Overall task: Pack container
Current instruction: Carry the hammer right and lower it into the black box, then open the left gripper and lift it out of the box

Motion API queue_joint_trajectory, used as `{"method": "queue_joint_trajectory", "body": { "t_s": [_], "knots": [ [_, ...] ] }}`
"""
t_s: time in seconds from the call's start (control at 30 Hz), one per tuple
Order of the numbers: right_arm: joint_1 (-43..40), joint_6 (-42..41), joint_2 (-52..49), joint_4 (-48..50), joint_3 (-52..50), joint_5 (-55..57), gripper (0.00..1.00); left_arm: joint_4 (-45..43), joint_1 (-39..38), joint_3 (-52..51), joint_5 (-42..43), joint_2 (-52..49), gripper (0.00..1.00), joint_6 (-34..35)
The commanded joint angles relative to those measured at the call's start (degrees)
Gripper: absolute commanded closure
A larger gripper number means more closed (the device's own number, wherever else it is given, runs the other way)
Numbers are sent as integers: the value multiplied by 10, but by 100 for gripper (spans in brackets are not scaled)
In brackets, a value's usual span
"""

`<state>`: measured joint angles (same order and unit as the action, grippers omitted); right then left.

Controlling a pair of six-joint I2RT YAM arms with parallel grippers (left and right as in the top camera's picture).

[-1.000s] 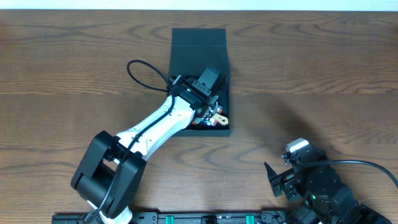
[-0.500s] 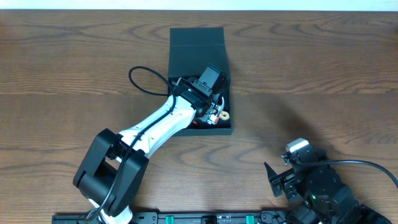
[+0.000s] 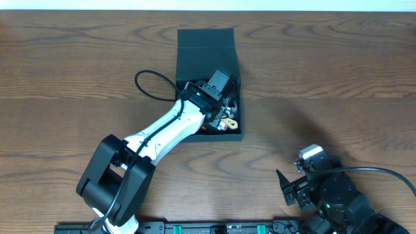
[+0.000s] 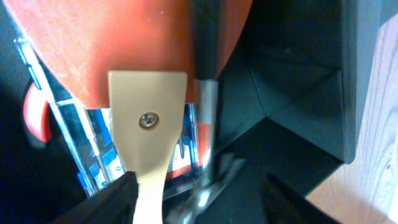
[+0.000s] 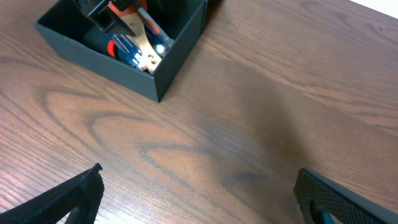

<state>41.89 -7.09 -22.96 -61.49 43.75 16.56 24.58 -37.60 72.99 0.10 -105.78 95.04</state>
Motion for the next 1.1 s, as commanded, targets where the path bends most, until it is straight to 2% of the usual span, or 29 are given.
{"method": "queue_joint_trajectory", "body": {
  "t_s": [0.0, 0.1, 0.3, 0.33, 0.4, 0.57, 0.67, 0.8, 1.07],
  "knots": [
    [-3, -8, 2, 2, 1, 8, 1, 1, 0, 8, -2, -5, 35, -1],
    [-3, -8, 2, 2, 1, 8, 1, 1, 0, 8, -10, 7, 31, -19],
    [-3, -8, 2, 2, 1, 8, 1, 2, 1, 8, -31, 78, 25, -133],
    [-3, -8, 2, 2, 1, 8, 1, 2, 2, 8, -37, 97, 22, -162],
    [-3, -8, 2, 2, 1, 8, 1, 3, 3, 8, -47, 134, 2, -221],
    [-3, -8, 2, 2, 1, 8, 1, 9, 4, 8, -84, 229, 1, -373],
    [-3, -8, 2, 2, 1, 8, 1, 13, 4, 8, -94, 270, 2, -441],
    [-3, -8, 2, 2, 1, 8, 1, 13, 3, 8, -94, 301, 1, -442],
    [-3, -8, 2, 2, 1, 8, 1, 43, 3, 7, -94, 302, 1, -442]
  ]
}}
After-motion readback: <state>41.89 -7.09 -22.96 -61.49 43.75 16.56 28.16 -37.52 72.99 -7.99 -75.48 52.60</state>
